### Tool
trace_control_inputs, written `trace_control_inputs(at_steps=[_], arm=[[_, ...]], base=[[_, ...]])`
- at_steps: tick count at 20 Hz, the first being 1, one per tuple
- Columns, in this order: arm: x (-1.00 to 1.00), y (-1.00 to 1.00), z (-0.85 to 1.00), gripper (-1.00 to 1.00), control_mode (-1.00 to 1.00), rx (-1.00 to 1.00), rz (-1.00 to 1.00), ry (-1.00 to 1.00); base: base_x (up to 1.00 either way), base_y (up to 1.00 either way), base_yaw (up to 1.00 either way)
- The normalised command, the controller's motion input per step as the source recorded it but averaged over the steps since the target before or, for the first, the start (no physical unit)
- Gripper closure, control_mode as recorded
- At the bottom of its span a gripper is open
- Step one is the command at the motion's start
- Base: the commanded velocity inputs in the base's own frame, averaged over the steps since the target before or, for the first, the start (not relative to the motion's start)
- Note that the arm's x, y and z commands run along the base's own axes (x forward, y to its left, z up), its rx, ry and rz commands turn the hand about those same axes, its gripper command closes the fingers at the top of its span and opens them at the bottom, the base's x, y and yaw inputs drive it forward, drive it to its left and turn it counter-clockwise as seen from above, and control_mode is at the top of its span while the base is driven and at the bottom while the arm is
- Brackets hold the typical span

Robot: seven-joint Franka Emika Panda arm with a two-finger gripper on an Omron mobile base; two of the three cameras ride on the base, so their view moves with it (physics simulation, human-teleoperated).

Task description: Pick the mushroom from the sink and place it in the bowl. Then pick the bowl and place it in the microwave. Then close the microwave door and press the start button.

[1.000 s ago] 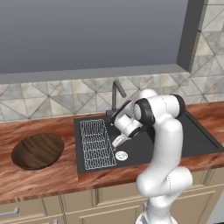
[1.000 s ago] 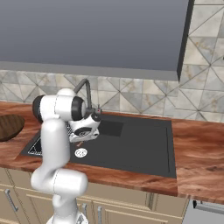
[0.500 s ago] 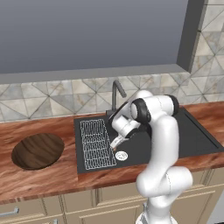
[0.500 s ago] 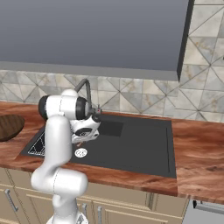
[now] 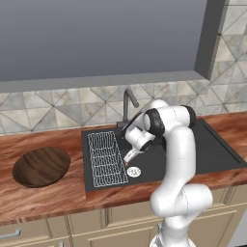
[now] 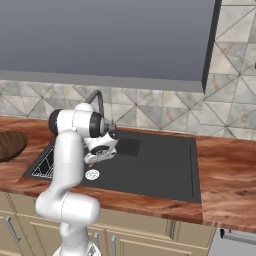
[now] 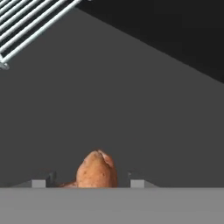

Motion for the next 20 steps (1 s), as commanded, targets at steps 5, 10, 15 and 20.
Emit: trace_control_inputs(at_steps=[5, 10, 15, 20], arm=[[0.09, 0.00, -0.29, -1.00, -1.00, 0.00, 0.04, 0.00], [0.00, 0.06, -0.36, 1.00, -1.00, 0.00, 0.01, 0.00], [-0.14, 0.00, -0.01, 1.00, -1.00, 0.00, 0.00, 0.00], [-0.43, 0.00, 0.36, 1.00, -1.00, 0.01, 0.00, 0.01]], base=[[0.00, 0.00, 0.00], [0.00, 0.00, 0.00], [0.00, 0.00, 0.00], [0.00, 0.00, 0.00]])
